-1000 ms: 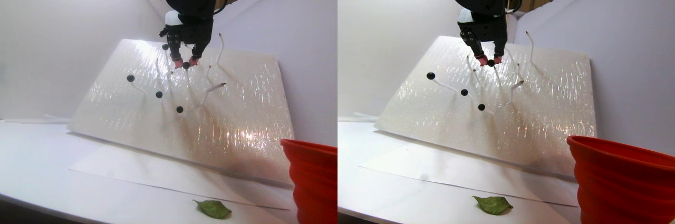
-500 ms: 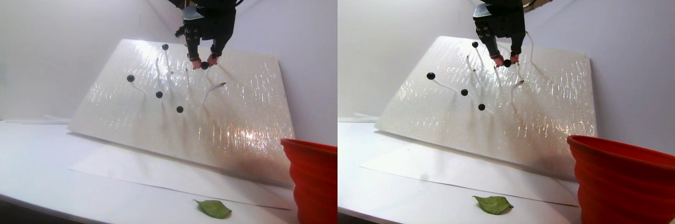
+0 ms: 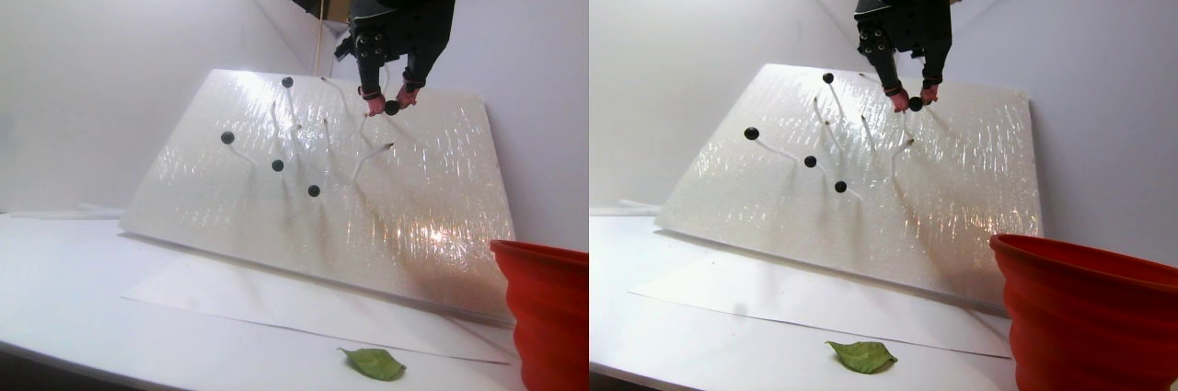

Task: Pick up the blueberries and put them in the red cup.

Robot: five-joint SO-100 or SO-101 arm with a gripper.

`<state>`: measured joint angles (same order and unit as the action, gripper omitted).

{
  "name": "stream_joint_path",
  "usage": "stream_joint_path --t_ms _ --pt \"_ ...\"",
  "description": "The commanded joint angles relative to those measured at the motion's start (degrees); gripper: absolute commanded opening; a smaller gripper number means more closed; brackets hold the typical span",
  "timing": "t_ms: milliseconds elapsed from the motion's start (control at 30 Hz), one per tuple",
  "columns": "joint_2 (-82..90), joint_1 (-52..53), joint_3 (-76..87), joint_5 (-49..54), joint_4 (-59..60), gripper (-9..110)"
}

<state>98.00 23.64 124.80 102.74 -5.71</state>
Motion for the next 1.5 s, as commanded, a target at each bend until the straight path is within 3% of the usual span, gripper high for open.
stream_joint_path --t_ms 0,1467 --pt "6.42 2.90 -1.05 0.44 0.53 11" --pt "7.03 22.41 3.43 8.61 6.06 11"
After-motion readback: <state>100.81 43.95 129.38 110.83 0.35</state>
